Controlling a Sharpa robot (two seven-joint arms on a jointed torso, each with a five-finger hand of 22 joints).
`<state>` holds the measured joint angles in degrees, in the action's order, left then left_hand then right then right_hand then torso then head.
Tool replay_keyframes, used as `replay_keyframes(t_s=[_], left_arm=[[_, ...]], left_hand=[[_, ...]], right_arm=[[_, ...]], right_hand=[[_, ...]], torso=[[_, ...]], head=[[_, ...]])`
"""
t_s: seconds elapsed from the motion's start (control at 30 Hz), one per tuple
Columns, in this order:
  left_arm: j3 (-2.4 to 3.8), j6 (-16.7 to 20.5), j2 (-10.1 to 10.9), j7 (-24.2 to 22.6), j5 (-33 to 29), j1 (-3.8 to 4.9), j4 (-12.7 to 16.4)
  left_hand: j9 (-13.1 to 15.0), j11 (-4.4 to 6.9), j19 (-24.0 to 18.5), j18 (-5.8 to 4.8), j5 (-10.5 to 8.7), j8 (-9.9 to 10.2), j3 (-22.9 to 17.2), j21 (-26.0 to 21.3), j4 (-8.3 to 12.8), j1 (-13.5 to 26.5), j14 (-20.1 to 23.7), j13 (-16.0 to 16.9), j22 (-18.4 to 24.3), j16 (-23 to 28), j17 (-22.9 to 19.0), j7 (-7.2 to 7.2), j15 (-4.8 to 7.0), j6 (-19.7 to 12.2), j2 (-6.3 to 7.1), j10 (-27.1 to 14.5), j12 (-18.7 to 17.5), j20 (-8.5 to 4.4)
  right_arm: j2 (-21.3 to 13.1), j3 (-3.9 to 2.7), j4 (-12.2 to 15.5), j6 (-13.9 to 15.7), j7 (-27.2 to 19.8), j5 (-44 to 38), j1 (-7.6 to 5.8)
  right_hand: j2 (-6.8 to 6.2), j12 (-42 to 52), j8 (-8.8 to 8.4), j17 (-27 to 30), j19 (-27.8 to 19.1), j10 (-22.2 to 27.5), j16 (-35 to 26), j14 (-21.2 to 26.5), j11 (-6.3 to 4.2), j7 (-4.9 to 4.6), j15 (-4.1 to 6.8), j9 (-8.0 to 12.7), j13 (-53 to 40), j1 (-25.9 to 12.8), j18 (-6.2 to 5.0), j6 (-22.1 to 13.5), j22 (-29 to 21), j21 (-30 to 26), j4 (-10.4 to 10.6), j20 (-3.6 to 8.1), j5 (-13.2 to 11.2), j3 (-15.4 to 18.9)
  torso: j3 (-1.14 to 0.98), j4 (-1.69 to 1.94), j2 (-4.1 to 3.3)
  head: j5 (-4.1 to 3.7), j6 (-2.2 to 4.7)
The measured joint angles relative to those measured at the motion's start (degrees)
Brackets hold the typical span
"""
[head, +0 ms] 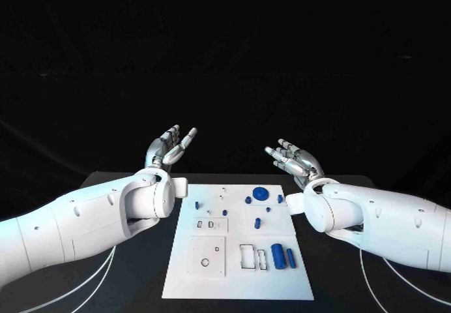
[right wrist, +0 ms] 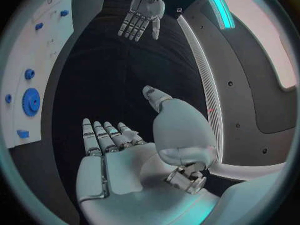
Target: Assemble the parts on the task board
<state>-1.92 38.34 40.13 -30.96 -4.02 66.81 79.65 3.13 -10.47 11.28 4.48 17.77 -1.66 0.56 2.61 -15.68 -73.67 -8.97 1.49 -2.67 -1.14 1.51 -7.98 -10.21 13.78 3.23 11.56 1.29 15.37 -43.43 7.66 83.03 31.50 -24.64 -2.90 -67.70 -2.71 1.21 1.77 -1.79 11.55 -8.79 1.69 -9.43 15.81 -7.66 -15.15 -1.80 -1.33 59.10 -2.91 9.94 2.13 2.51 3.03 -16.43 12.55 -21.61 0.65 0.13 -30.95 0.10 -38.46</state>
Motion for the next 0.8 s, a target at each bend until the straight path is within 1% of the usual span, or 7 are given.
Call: replay_keyframes(t_s=[0.17,0.23,0.33,0.53,0.63,0.7,0.8], left_arm=[[-0.02,-0.9,0.0,-0.4,-0.6,-0.03,0.0],[-0.02,-1.1,0.0,-0.5,-0.8,-0.02,0.0],[-0.03,-3.3,3.0,-0.3,-0.4,0.46,1.4],[-0.08,-6.2,4.7,0.7,0.9,0.67,2.6],[-0.07,-7.9,5.7,1.3,1.9,0.89,4.0],[-0.03,-8.7,6.4,1.6,2.4,1.04,4.6],[-0.01,-10.1,7.6,2.1,3.4,1.22,6.2]], left_hand=[[0.9,-0.93,2.6,1.73,0.41,-1.3,0.2,1.7,-0.2,-3.0,-4.5,0.4,-0.9,-1.6,0.9,-0.25,-1.25,4.0,-0.46,3.9,0.6,0.85],[1.6,-1.59,5.3,1.73,0.41,-2.4,0.3,3.2,-0.2,-4.3,-8.5,0.8,-1.7,-3.0,1.7,-0.45,-1.76,7.3,-0.76,8.2,1.4,0.95],[3.1,-2.25,10.8,2.24,0.79,-4.7,0.6,6.2,0.1,-6.2,-16.6,1.4,-3.2,-6.0,3.1,-0.91,-1.95,13.6,-1.15,16.7,3.0,1.0],[5.6,-1.89,20.8,3.97,1.54,-9.2,0.5,11.3,0.6,-9.9,-30.7,2.0,-5.1,-11.3,5.7,-2.33,-0.74,24.7,-1.65,31.8,5.3,0.85],[6.2,-1.22,24.1,4.84,1.8,-10.5,0.3,12.9,0.8,-11.3,-35.4,2.1,-5.5,-13.0,6.6,-2.86,0.08,27.8,-1.66,36.7,5.7,0.53],[6.5,-0.9,25.5,4.83,1.9,-11.0,0.3,13.5,0.8,-11.9,-37.5,2.2,-5.5,-13.8,7.0,-3.07,0.48,29.2,-1.58,38.8,5.7,0.36],[6.8,-0.47,27.5,4.82,1.9,-11.8,-0.3,14.3,0.7,-12.9,-40.2,2.2,-5.6,-14.7,7.7,-3.38,1.07,30.9,-1.32,41.7,5.7,0.01]], right_arm=[[0.3,1.22,-1.2,-5.2,1.7,-1.7,-1.23],[0.3,1.39,-1.5,-6.8,2.3,-2.3,-1.48],[0.4,1.47,-5.7,-6.7,3.4,-11.8,-3.39],[-0.3,1.28,-7.4,-6.5,6.6,-28.2,-4.84],[-0.5,1.32,-7.4,-6.8,8.7,-35.8,-5.39],[-0.7,1.16,-7.4,-7.0,9.7,-39.3,-5.86],[-1.1,1.03,-7.4,-7.2,11.6,-45.5,-6.57]], right_hand=[[-0.77,1.7,2.35,-1.4,5.6,-8.2,2.2,-7.6,-0.01,-0.45,0.06,-1.5,-0.8,5.2,-1.22,7.5,1.1,2.3,-3.4,-0.09,0.0,-1.7],[-1.1,2.9,3.82,-2.3,9.7,-13.8,3.6,-12.6,-0.25,-0.78,0.44,-2.4,-1.2,6.9,-1.95,12.0,1.9,3.8,-5.0,-0.08,0.3,-2.2],[-1.61,4.5,6.36,-3.8,17.0,-22.4,5.9,-20.8,-0.89,-1.37,1.39,-3.8,-1.7,8.8,-3.28,19.6,3.0,6.5,-7.3,-0.04,0.6,-3.0],[-2.43,5.8,9.99,-6.1,28.5,-35.4,9.1,-33.8,-2.68,-2.95,3.69,-5.9,-2.2,10.1,-5.53,30.8,4.2,10.2,-11.1,0.29,0.6,-4.1],[-2.74,5.8,10.89,-7.0,32.0,-39.3,10.0,-37.8,-3.42,-3.49,4.57,-6.6,-2.2,10.5,-5.54,34.0,4.3,11.0,-12.3,0.57,0.6,-4.3],[-2.74,5.8,11.31,-7.6,33.7,-41.2,10.3,-39.8,-3.84,-3.72,5.05,-6.9,-2.3,10.5,-6.41,35.5,4.3,11.5,-12.9,0.81,0.6,-4.3],[-2.96,5.8,11.75,-8.5,36.5,-44.2,10.8,-42.9,-4.55,-4.28,5.9,-7.5,-2.4,10.7,-6.41,37.8,4.4,12.1,-13.9,1.35,0.6,-4.5]], torso=[[0.0,0.0,0.01],[0.0,0.0,0.01],[0.14,0.08,-0.61],[0.3,0.3,-2.01],[0.34,0.44,-2.64],[0.37,0.52,-3.0],[0.41,0.69,-3.74]], head=[[0.0,-0.03],[0.01,-0.04],[0.01,-0.51],[-0.33,-0.56],[-0.53,-0.36],[-0.64,-0.22],[-0.94,0.08]])
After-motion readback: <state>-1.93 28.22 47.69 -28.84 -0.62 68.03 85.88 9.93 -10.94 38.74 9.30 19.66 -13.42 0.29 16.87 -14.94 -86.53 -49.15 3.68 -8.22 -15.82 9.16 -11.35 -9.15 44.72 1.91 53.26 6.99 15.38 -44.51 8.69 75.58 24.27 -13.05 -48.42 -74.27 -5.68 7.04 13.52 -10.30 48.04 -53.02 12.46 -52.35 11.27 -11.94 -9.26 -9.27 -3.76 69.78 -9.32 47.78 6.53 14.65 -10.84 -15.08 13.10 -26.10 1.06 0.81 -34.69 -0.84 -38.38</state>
